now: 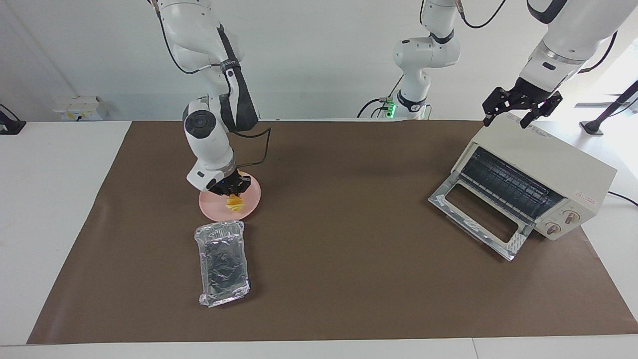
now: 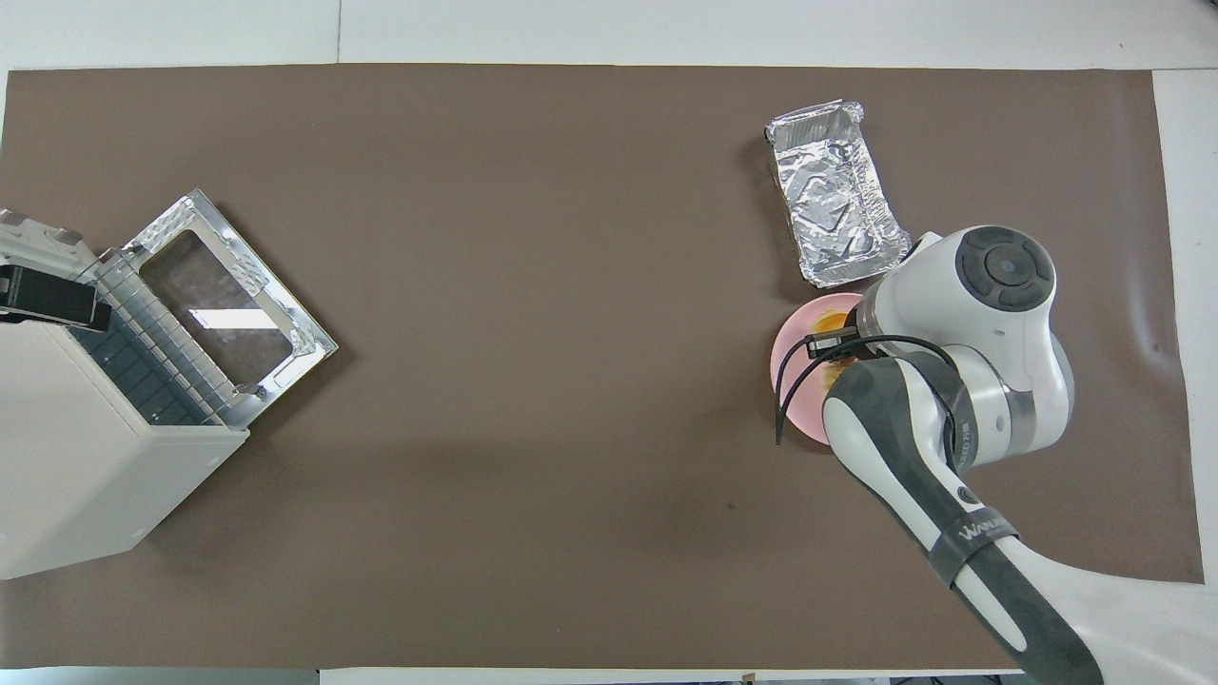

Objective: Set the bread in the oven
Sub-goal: 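Close the right gripper on the bread roll, then lift the bread roll and carry it over the foil tray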

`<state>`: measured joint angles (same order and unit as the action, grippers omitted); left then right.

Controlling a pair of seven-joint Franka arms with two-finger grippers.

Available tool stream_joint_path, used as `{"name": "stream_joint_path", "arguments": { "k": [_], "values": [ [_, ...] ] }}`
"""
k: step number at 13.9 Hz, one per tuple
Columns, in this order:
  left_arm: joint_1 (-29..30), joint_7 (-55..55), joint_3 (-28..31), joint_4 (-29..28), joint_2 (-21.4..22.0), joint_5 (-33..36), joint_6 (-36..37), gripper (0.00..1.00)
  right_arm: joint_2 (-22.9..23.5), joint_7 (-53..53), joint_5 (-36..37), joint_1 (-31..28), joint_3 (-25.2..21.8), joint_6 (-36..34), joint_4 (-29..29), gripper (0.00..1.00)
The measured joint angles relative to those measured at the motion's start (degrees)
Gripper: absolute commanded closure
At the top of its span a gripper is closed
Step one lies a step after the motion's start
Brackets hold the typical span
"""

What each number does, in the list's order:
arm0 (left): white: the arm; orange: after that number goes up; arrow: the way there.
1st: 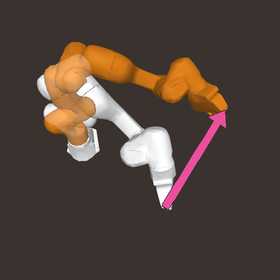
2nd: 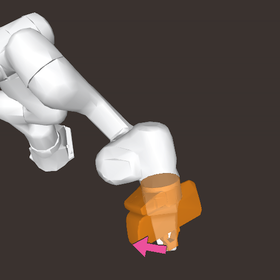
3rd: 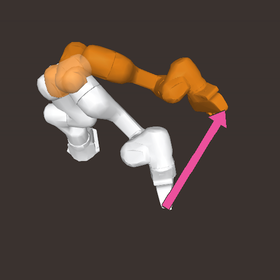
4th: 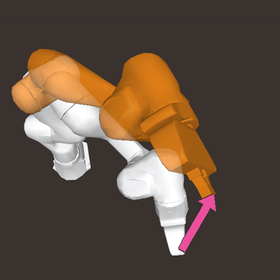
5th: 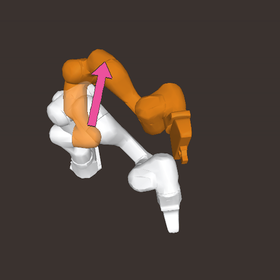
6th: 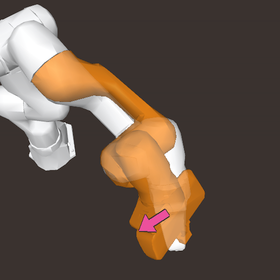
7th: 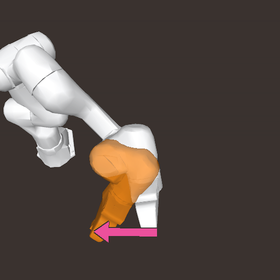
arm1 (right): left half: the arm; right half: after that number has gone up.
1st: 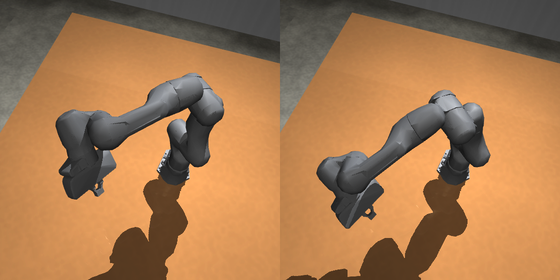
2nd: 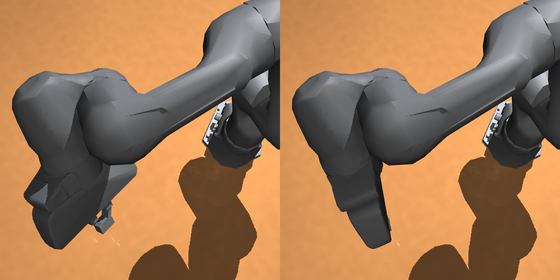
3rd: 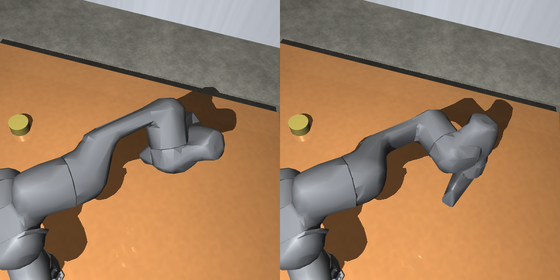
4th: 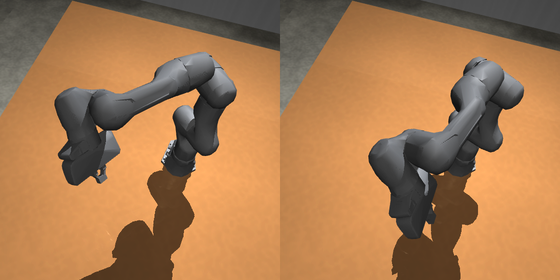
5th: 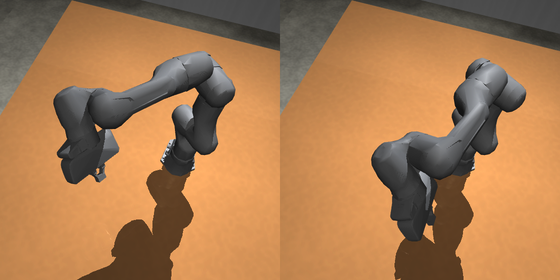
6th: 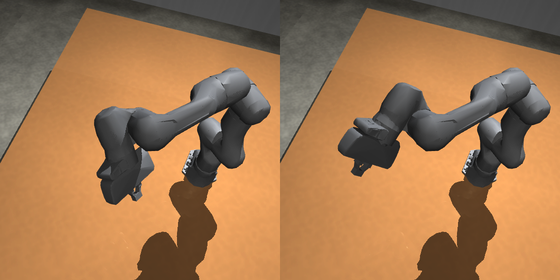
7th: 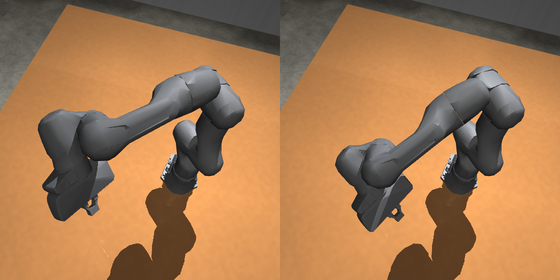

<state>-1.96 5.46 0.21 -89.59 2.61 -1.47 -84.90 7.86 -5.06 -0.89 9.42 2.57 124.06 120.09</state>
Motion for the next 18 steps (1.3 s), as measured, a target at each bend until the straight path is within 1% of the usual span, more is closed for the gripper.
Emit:
{"name": "stream_joint_path", "arguments": {
  "k": [2,3,6,8,9,11,13,16,18],
  "values": [
    [0.00,0.00,0.00,0.00,0.00,0.00,0.00,0.00,-0.02,0.13,0.00,-0.05,-0.04,-4.75,-5.13,1.00],
    [0.00,0.00,0.00,0.00,0.00,0.00,0.00,0.00,0.11,0.34,0.00,-0.10,-0.10,-5.72,-7.03,1.00],
    [0.00,0.00,0.00,0.00,0.00,0.00,0.00,0.00,1.28,1.47,0.00,-0.46,-0.16,-5.91,-10.88,1.00],
    [0.00,0.00,0.00,0.00,0.00,0.00,0.00,0.00,3.11,3.51,0.00,-0.79,-0.18,-5.73,-13.93,1.00],
    [0.00,0.00,0.00,0.00,0.00,0.00,0.00,0.00,4.63,3.88,0.00,-1.01,-0.25,-6.06,-16.59,1.00],
    [0.00,0.00,0.00,0.00,0.00,0.00,0.00,0.00,9.37,4.23,0.00,-1.99,-0.31,-8.73,-23.97,1.00],
    [0.00,0.00,0.00,0.00,0.00,0.00,0.00,0.00,15.60,4.71,0.00,-3.13,-0.32,-11.61,-31.64,1.00],
    [0.00,0.00,0.00,0.00,0.00,0.00,0.00,0.00,24.77,5.89,0.01,-3.57,-0.32,-11.87,-40.48,1.00],
    [0.00,0.00,0.00,0.00,0.00,0.00,0.00,0.00,29.58,6.88,0.02,-3.59,-0.32,-11.79,-45.04,1.00]
  ]
}}
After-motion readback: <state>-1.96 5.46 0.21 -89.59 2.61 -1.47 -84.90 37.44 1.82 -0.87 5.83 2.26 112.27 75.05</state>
